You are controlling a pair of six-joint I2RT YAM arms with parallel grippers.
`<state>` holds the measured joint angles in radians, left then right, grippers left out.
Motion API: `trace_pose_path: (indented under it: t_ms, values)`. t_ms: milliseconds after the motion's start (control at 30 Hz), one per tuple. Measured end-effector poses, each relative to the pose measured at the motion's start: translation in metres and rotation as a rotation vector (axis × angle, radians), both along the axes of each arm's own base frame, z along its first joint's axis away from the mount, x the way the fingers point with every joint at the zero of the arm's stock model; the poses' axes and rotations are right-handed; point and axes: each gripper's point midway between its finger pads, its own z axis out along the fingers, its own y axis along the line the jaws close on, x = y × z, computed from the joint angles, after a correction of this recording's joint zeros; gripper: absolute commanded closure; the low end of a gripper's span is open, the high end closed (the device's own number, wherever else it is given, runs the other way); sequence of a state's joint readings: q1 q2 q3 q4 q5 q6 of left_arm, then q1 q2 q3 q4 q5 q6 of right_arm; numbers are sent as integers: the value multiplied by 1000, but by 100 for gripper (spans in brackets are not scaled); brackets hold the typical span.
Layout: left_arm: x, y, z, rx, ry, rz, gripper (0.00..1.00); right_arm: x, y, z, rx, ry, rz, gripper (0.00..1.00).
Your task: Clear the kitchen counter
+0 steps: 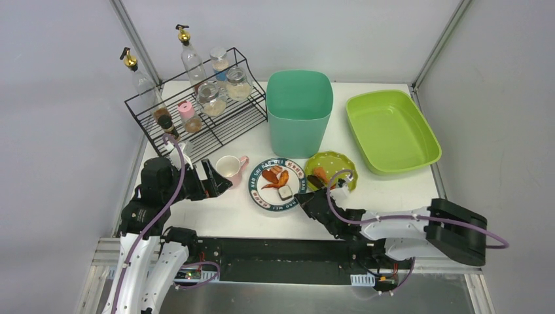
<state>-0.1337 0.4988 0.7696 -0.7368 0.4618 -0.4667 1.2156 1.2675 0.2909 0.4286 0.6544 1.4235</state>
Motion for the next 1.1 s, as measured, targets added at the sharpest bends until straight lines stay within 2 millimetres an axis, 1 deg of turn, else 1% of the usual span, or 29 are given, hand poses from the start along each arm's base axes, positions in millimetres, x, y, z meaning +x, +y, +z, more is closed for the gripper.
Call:
trace_pose_path:
  t_ms: [233, 400, 433, 500, 600, 733, 833, 933, 1000, 1100]
  values:
    - [-2, 0, 3, -2, -16, 0, 1, -12, -2, 45, -7, -47, 67, 100]
    - [-2, 0, 4, -3, -25, 1, 1, -20, -1, 80, -25, -62, 125, 100]
    - [-3, 0, 4, -3, -27, 0, 1, -22, 0, 93, -25, -64, 142, 100]
    - [-3, 1, 5, -4, -32, 1, 1, -24, 2, 106, -25, -69, 159, 100]
    - [-4, 1, 6, -4, -39, 2, 1, -28, 2, 133, -30, -79, 189, 100]
    - [-4, 1, 7, -5, -42, 2, 1, -30, -1, 169, -42, -100, 211, 100]
    - [-4, 1, 7, -5, -43, 2, 1, -31, -3, 200, -26, -120, 219, 100]
    - [-4, 1, 7, -5, -44, 2, 1, -32, -7, 226, -30, -131, 227, 100]
    - [-4, 1, 7, -5, -46, 2, 1, -31, -8, 243, -30, -141, 226, 100]
    - [-4, 1, 7, -5, -47, 2, 1, -23, -8, 268, -11, -150, 214, 100]
